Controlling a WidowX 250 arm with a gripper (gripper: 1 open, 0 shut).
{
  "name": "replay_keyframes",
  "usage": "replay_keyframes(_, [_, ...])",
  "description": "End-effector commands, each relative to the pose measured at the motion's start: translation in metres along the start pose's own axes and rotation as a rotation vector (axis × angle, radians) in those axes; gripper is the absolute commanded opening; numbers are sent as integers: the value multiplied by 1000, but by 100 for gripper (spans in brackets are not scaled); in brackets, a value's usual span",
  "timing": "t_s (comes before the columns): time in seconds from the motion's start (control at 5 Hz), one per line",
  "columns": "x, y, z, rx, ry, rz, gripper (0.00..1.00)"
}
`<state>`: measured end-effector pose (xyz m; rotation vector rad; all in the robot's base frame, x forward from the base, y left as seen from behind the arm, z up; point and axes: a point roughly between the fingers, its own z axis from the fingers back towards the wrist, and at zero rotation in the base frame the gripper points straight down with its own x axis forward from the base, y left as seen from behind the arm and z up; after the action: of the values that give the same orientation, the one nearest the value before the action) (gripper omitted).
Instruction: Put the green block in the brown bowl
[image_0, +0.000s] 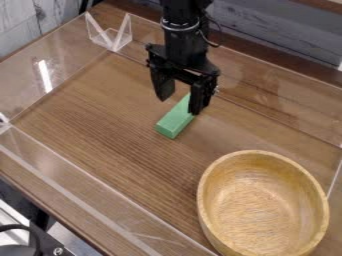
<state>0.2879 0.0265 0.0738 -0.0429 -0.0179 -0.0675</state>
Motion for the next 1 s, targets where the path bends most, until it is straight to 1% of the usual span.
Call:
replay_keyframes(0.0, [5,3,16,7,-61,-7,100])
replay_keyframes(0.8, [5,4,20,2,-91,-14,100])
